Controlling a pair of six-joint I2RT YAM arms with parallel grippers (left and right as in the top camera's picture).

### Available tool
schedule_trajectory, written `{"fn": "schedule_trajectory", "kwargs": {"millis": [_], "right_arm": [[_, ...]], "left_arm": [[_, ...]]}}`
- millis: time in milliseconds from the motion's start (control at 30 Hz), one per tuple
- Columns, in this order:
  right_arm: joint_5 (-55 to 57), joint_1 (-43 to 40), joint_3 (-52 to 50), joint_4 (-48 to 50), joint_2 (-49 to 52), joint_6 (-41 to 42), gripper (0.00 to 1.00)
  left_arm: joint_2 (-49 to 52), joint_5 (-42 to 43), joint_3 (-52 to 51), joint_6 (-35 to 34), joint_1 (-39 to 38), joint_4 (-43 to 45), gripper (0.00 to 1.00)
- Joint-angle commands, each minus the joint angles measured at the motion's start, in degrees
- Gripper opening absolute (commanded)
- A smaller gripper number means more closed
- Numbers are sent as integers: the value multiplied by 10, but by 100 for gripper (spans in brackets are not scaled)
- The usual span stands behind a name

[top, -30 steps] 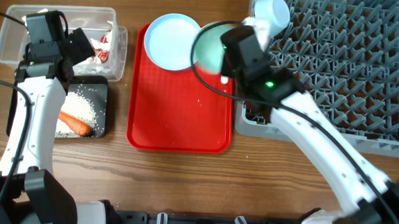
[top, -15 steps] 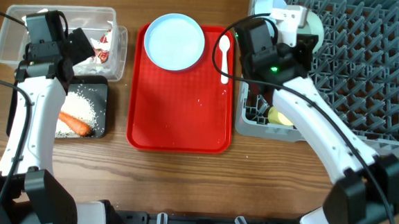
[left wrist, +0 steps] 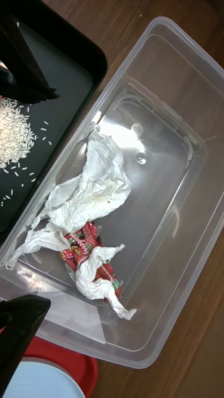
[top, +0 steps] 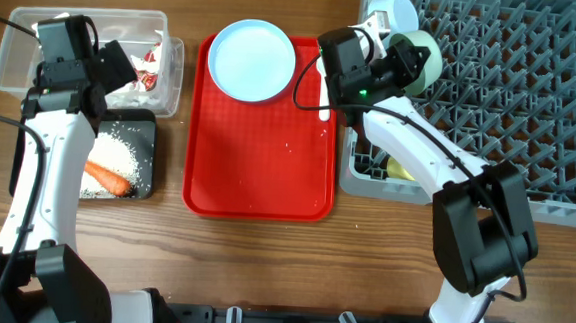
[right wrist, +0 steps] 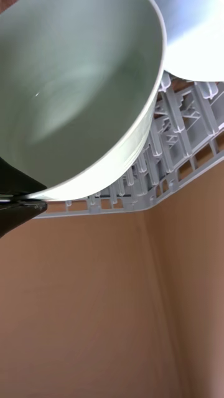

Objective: Sort waste into correct bins and load items into the dishwasher rack
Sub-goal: 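Carry the green bowl right and set it in the dish rack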

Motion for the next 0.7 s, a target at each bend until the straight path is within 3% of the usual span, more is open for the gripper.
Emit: {"fn": "schedule_trajectory", "kwargs": {"millis": [0,233,367,500,667], "right_arm": [[-10,0,4,2,11,-16,4],[-16,7,4,2,11,-19,4],[-18,31,4,3,11,-76,4],[-18,60,4,3,11,-128,16],[-57,87,4,3,11,-128,37]], "left_arm": [[3,-7,10,5,3,1,100],[3,-7,10,5,3,1,100],[3,-7,10,5,3,1,100],[3,-7,10,5,3,1,100],[3,-7,10,5,3,1,100]]}}
